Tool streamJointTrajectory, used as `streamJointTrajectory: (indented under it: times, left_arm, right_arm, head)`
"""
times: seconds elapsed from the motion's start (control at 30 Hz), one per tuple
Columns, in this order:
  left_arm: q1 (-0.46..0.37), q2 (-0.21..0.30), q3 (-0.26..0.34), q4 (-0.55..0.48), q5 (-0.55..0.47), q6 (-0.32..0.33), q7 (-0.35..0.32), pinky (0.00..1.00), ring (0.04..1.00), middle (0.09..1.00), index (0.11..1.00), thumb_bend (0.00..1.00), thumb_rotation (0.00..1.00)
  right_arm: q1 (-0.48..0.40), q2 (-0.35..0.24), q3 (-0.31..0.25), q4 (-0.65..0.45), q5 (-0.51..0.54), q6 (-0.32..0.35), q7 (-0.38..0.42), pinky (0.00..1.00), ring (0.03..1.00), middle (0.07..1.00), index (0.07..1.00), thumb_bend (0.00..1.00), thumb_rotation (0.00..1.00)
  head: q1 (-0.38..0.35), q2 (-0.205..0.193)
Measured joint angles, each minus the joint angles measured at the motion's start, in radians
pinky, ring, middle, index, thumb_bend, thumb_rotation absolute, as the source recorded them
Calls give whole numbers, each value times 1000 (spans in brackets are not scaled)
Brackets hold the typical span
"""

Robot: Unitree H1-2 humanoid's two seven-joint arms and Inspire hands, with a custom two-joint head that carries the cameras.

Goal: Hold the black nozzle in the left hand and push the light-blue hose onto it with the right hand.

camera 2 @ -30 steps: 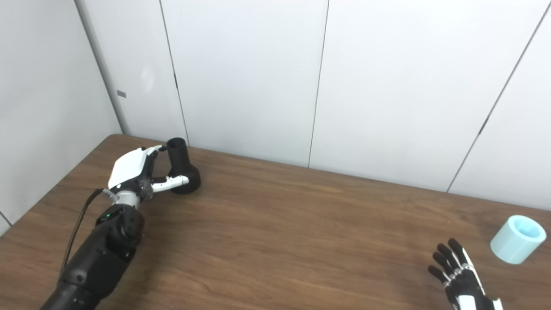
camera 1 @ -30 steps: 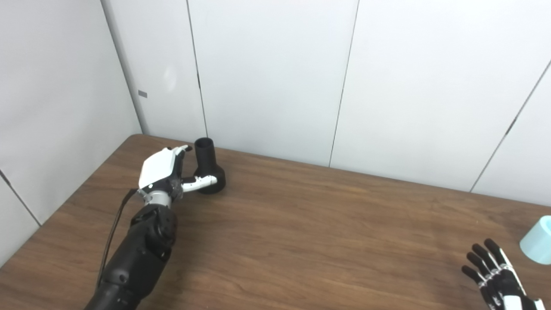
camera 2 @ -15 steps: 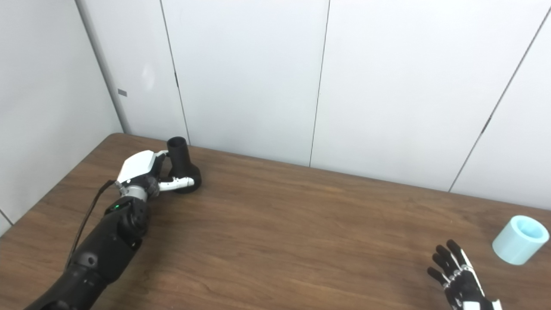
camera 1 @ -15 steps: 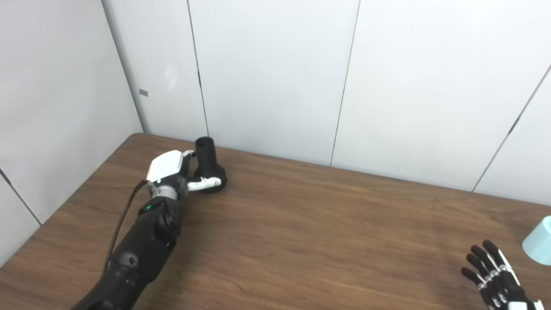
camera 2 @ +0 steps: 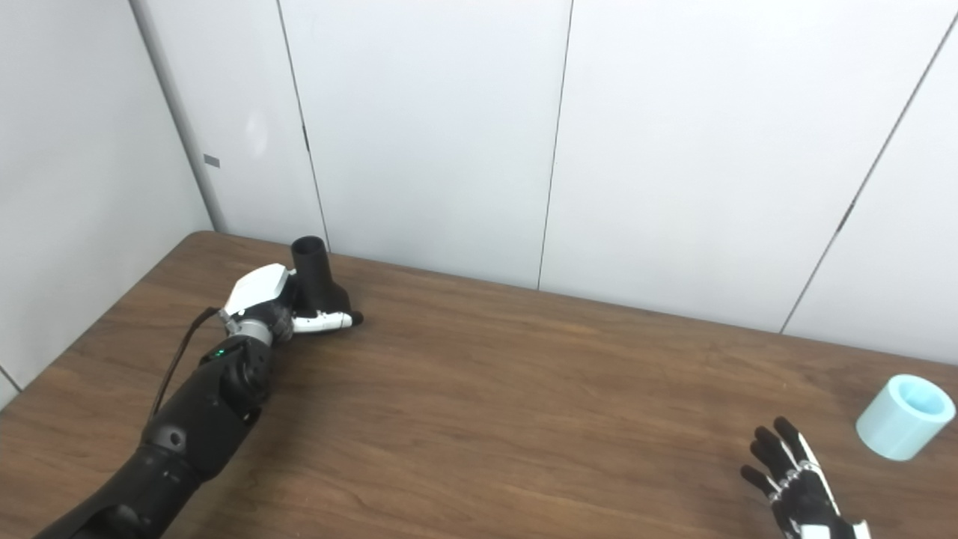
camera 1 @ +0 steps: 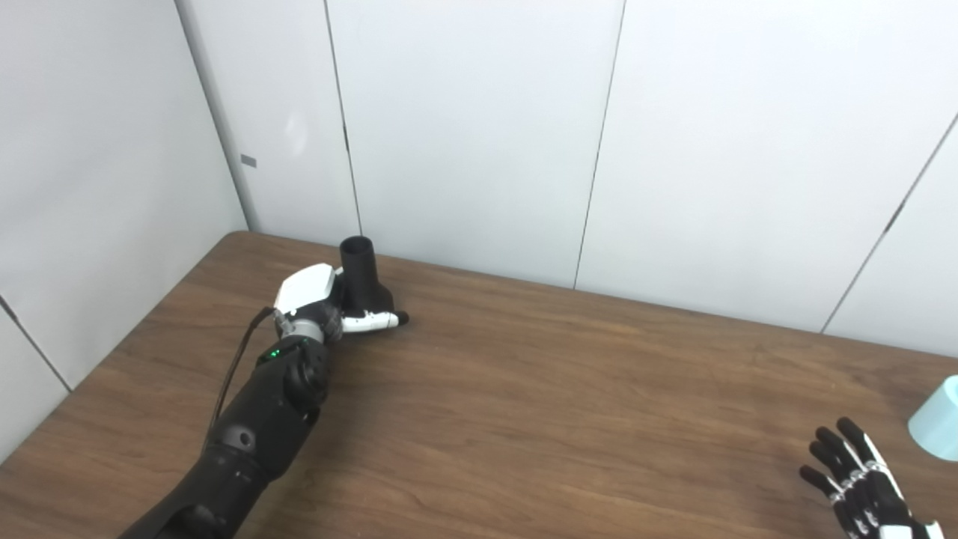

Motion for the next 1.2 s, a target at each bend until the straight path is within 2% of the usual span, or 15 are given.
streamJointTrajectory:
  times: [0.13, 0.37, 0.47, 0.5, 0.6, 0.7, 0.77, 0.8, 0.83, 0.9, 1.0, 1.2]
  left_arm:
    - [-1, 1, -6, 0, -1, 0, -1, 989, 956, 899, 875, 1000, 642]
    - [-4, -1, -7, 12, -3, -3, 11, 942, 939, 888, 851, 966, 578]
    - [-6, -2, -7, 18, -3, -4, 21, 876, 912, 871, 832, 945, 546]
    - [-8, -2, -9, 25, -2, -4, 28, 812, 875, 846, 812, 931, 527]
    - [-29, -1, -10, 45, 5, -5, 53, 717, 795, 792, 767, 913, 483]
    - [-60, 1, -10, 78, 3, -1, 66, 627, 720, 715, 712, 870, 331]
    - [-63, 0, -6, 77, -2, -1, 68, 404, 481, 558, 672, 828, 131]
    - [-63, -1, 0, 73, -8, -3, 69, 325, 399, 496, 643, 820, 53]
    - [-62, -1, 6, 72, -15, -6, 70, 341, 411, 460, 586, 673, 27]
    - [-58, -1, 15, 72, -31, -21, 70, 452, 505, 497, 509, 560, 7]
    - [-48, -2, 13, 66, -42, -31, 69, 485, 536, 521, 478, 523, 0]
    - [-42, -2, 12, 58, -42, -29, 69, 470, 531, 526, 477, 518, 0]
  right_arm:
    - [11, 0, -1, -8, 0, 8, 0, 828, 905, 905, 929, 682, 999]
    - [30, 2, 0, -26, 0, 15, 0, 830, 902, 900, 925, 651, 996]
    - [32, 2, -1, -28, 0, 19, 0, 827, 900, 897, 924, 646, 994]
    - [33, 3, -1, -29, 0, 19, 0, 830, 898, 895, 922, 641, 991]
    - [36, 3, -1, -32, 0, 19, 0, 830, 893, 891, 920, 637, 991]
    - [38, 3, -2, -33, 0, 19, 0, 833, 891, 885, 918, 623, 986]
    - [40, 3, -2, -36, 1, 19, 0, 827, 887, 882, 915, 625, 983]
    - [42, 4, -2, -38, 1, 19, 0, 829, 888, 881, 915, 633, 986]
    - [43, 3, -2, -39, 1, 19, 0, 830, 890, 881, 916, 634, 985]
    - [47, 3, -2, -41, 1, 19, 0, 831, 888, 880, 913, 629, 986]
    - [55, 3, -5, -47, 5, 19, 0, 836, 888, 883, 916, 622, 982]
    - [73, 4, -4, -62, 3, 20, 0, 820, 870, 875, 915, 618, 992]
  head:
    - [2, 6]
    - [-2, 14]
    - [0, 18]
    - [0, 18]
    - [0, 21]
    - [2, 23]
    - [3, 28]
    - [3, 29]
    - [3, 31]
    - [5, 31]
    - [3, 37]
    - [3, 43]
